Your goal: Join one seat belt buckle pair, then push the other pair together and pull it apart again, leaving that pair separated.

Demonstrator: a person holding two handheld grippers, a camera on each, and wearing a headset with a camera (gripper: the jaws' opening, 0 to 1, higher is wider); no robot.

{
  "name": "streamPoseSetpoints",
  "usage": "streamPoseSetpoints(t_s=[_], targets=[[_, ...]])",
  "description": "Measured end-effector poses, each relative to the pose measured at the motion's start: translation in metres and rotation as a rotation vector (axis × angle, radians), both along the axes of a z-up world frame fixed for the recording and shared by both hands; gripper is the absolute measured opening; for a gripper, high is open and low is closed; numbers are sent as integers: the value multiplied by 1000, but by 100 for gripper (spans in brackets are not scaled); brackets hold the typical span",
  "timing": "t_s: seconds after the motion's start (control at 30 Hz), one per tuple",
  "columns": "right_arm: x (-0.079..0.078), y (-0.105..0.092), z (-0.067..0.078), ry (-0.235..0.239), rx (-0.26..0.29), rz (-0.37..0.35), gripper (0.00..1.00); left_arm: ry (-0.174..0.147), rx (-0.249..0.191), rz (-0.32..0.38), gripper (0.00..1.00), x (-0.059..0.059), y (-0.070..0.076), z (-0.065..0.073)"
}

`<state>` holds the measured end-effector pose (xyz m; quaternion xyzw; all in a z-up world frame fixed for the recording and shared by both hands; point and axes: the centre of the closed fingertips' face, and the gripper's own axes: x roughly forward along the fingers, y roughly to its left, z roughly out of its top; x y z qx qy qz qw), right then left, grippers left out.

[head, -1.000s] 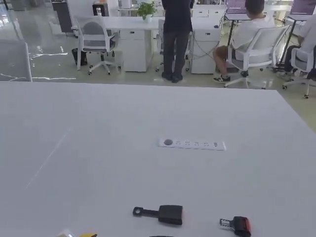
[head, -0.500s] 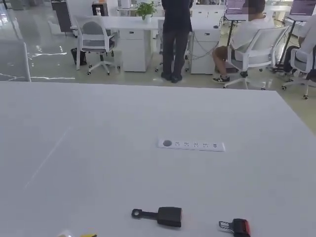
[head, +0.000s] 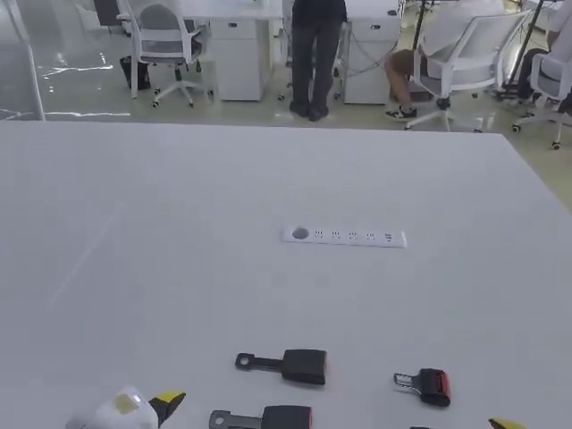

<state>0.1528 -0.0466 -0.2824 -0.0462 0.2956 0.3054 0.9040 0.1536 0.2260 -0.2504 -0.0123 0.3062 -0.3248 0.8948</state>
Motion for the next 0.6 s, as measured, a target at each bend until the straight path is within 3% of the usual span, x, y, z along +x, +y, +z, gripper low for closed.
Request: streamPoseSetpoints(t_s=[0.27, 0.37, 0.6], targets=[[8, 10, -11, 31, -20, 83, 84, -1, 24, -74, 98, 8, -12, -6], [10, 15, -15, 43, -33, 121, 83, 16, 31, -99, 97, 10, -15, -10], [14, 19, -25, 70, -58, 193, 83, 21, 77, -208, 93, 16, -26, -22]])
